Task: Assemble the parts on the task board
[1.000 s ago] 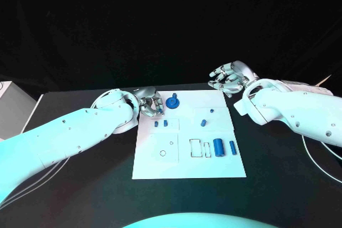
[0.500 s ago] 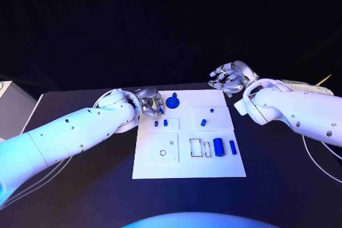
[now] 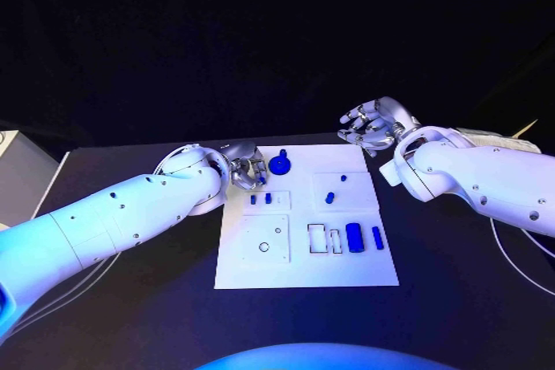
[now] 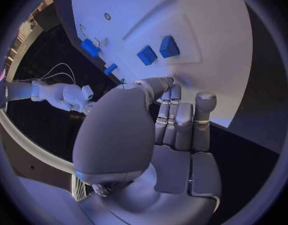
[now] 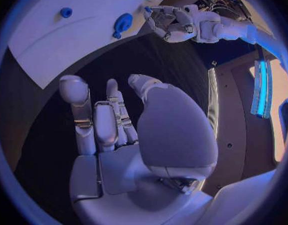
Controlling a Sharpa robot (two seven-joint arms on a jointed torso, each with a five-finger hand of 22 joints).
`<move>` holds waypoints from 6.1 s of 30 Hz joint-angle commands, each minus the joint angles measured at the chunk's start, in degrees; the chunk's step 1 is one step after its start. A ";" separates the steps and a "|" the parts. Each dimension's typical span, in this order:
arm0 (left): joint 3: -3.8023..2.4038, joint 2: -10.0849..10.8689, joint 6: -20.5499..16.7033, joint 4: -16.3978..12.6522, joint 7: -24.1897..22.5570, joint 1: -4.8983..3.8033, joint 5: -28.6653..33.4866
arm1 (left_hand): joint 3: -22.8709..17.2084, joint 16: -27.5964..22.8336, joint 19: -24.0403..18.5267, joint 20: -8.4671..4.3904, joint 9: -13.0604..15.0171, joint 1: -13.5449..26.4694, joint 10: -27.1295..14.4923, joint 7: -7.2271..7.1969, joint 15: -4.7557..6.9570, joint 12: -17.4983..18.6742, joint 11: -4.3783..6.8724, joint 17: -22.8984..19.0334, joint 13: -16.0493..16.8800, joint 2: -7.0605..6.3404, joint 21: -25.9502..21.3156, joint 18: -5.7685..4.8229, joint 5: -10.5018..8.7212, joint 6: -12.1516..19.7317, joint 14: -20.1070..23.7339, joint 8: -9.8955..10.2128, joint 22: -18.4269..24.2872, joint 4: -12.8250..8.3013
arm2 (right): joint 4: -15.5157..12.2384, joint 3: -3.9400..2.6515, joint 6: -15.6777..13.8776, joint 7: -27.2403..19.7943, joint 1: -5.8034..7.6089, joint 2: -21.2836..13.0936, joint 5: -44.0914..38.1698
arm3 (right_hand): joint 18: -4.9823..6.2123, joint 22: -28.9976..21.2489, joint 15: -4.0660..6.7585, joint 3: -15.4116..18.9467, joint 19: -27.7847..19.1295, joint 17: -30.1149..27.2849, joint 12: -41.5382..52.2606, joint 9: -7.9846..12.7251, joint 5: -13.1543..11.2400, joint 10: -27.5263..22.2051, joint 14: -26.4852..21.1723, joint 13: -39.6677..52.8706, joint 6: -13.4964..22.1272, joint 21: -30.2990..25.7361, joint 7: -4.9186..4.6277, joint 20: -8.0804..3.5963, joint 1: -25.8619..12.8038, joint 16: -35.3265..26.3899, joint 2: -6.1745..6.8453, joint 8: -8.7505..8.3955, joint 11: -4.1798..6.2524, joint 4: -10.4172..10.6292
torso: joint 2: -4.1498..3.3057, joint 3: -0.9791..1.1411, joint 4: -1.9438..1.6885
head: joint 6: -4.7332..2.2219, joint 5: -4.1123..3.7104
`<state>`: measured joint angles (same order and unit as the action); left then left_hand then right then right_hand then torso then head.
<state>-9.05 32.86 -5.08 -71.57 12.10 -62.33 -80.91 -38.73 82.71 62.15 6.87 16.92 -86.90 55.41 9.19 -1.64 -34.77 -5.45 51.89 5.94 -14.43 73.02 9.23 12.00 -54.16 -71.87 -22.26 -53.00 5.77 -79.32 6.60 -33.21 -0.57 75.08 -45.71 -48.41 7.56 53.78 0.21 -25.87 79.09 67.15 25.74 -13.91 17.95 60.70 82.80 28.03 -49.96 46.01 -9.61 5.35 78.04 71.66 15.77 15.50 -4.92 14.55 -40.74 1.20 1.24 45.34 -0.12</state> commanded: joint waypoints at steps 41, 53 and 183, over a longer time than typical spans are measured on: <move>0.77 -0.22 2.14 -0.27 -0.18 0.02 -0.17 | 0.86 0.10 -0.82 0.05 0.57 1.22 1.78 -0.65 0.47 0.09 0.58 0.09 0.77 0.08 -0.21 -0.71 -0.03 -1.08 0.53 0.83 0.40 -1.11 | -0.10 -0.02 0.61 -0.44 -0.02 0.01 -0.67 | 0.51 -0.27 0.02 -0.16 0.24 -0.21 -0.76 0.06 0.17 0.24 0.17 -0.46 -0.50 -0.67 0.12 -0.11 -0.80 -0.29 -0.03 0.38 0.28 -0.24 | -0.03 0.01 0.05 | 0.31 -0.08; 1.09 -0.21 0.69 -0.33 0.30 0.03 -0.52 | 1.26 0.20 -1.18 -0.05 0.59 1.18 0.95 -0.62 0.55 -1.65 0.67 -0.36 2.09 0.33 -0.40 -0.65 0.01 -0.29 1.04 1.89 0.69 -1.94 | -0.05 -0.01 0.76 -0.19 -0.04 0.01 -0.79 | 0.54 -0.62 -0.12 -0.14 0.16 -0.31 -1.76 0.15 0.18 -0.26 0.05 -1.29 -0.34 -1.21 -0.04 -0.05 -1.14 -0.46 0.09 0.28 0.07 -0.40 | 0.02 -0.03 0.01 | 0.32 -0.28; -5.22 17.76 -2.95 -10.02 -25.48 5.65 68.08 | 9.07 -30.86 -15.13 2.65 0.95 1.85 1.50 1.10 -2.41 10.89 -1.80 -32.58 -2.16 2.39 -27.77 1.17 0.33 1.04 21.61 5.90 22.95 1.85 | -0.15 1.38 15.15 14.86 -6.67 1.41 -55.24 | -2.34 16.59 1.00 -11.73 5.38 8.62 -16.83 -1.60 -7.56 8.52 4.28 -17.73 -10.09 18.18 2.19 -1.30 2.45 8.48 -1.77 2.29 1.38 -12.60 | 0.03 0.04 0.01 | -1.23 -3.39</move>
<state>-14.21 50.63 -7.79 -81.42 -13.56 -56.71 -12.28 -29.72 52.14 46.69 9.63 17.95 -84.58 56.44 9.82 -4.21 -24.13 -7.27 19.23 3.70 -12.24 45.32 10.19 11.99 -53.15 -49.86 -16.64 -29.99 7.83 -79.42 7.69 -21.11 13.00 68.84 -44.11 -101.43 5.73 70.32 0.85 -37.63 84.01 74.93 8.95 -15.43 10.31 68.13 84.02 10.11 -59.56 64.00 -7.39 4.51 79.94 79.89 13.87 17.50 -4.12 2.13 -40.71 1.19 1.24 44.10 -3.44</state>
